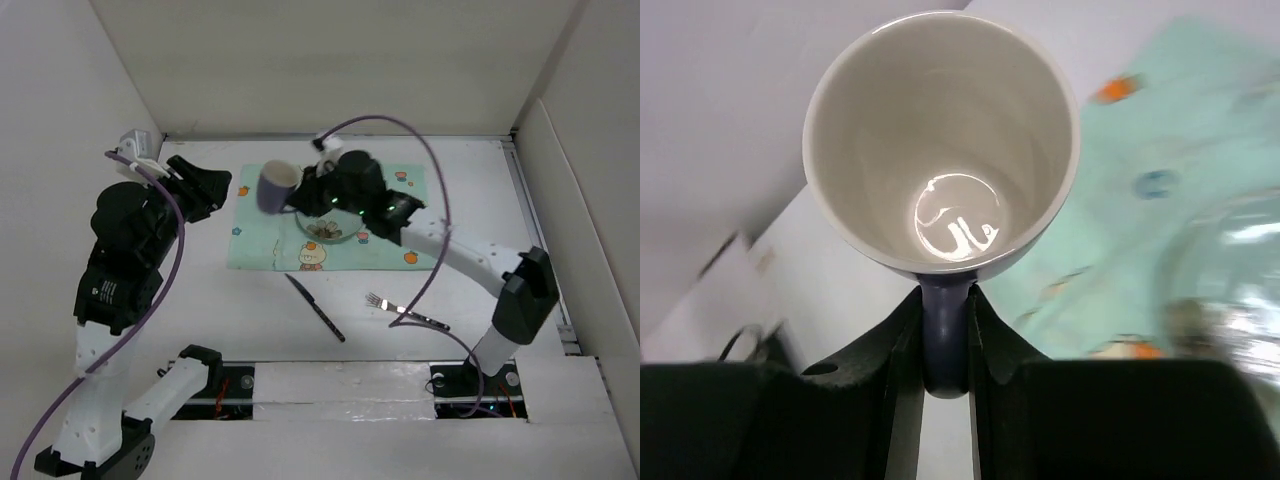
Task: Set the dinner table for one person
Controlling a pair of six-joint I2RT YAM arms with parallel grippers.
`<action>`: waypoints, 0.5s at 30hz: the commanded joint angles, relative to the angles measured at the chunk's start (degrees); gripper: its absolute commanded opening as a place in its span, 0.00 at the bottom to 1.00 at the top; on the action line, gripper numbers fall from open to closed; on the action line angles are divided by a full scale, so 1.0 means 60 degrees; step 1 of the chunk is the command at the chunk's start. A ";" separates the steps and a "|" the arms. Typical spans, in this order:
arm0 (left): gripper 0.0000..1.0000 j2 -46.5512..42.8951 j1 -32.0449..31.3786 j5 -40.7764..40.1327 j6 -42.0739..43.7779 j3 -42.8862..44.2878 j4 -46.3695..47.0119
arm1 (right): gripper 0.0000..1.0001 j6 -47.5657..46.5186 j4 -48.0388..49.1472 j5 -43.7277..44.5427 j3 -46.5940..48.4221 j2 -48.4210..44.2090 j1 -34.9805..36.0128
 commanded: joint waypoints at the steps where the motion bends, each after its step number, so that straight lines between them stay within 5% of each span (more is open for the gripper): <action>1: 0.39 0.0461 0.0046 0.0645 0.0401 -0.0328 0.0998 | 0.00 0.0218 0.0935 0.1029 -0.0857 -0.1162 -0.1872; 9: 0.38 0.0944 -0.0042 0.1305 0.0679 -0.1324 0.1965 | 0.00 0.0116 0.0818 0.2186 -0.1285 -0.0962 -0.5534; 15: 0.38 0.1354 -0.0130 0.1614 0.1162 -0.1692 0.2376 | 0.00 -0.0046 0.0467 0.2859 -0.0758 0.0211 -0.6284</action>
